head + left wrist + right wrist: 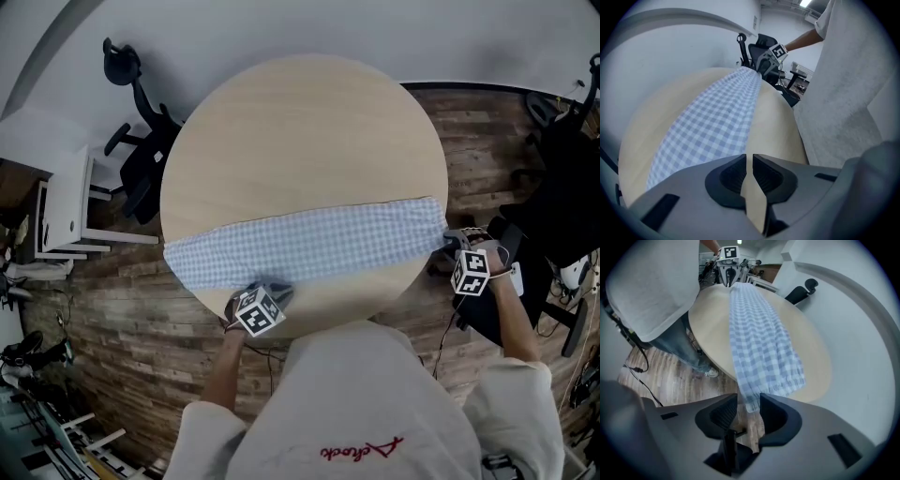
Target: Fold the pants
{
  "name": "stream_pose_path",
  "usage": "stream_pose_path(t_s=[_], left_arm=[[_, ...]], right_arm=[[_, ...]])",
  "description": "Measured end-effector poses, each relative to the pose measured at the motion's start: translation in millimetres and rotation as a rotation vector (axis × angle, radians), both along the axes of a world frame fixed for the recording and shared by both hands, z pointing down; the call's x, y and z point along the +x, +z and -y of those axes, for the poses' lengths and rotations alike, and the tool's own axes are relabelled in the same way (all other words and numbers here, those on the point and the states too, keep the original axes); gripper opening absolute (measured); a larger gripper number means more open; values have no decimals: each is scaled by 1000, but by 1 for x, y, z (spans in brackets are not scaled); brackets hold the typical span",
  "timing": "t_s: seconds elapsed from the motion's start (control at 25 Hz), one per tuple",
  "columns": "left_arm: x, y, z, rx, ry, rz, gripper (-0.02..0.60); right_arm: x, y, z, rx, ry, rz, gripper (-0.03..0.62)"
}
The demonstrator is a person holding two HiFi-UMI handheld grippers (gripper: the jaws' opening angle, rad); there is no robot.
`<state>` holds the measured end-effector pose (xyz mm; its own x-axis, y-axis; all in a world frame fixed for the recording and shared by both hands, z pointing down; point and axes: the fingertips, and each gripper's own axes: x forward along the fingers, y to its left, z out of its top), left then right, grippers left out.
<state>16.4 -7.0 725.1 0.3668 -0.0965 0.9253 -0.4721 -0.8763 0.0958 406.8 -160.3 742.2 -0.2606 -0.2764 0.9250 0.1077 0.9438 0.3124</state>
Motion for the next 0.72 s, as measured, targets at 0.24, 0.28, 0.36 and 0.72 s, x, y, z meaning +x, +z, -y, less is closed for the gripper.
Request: stream_pose_path(t_s=[0.24, 0.28, 0.36, 0.72], left_arm=[[19, -33, 49, 151, -118, -176, 34], [27, -43, 59, 179, -150, -228, 34], [45, -62, 80, 234, -220, -336, 34], [104, -100, 119, 252, -450, -675, 33]], right_arm=[[-4, -50, 15, -22, 453, 367, 161], [-2, -60, 20, -29, 553, 465, 161], [2, -78, 30, -49, 742, 669, 161], [21, -48, 36, -253, 1344, 1230, 189]])
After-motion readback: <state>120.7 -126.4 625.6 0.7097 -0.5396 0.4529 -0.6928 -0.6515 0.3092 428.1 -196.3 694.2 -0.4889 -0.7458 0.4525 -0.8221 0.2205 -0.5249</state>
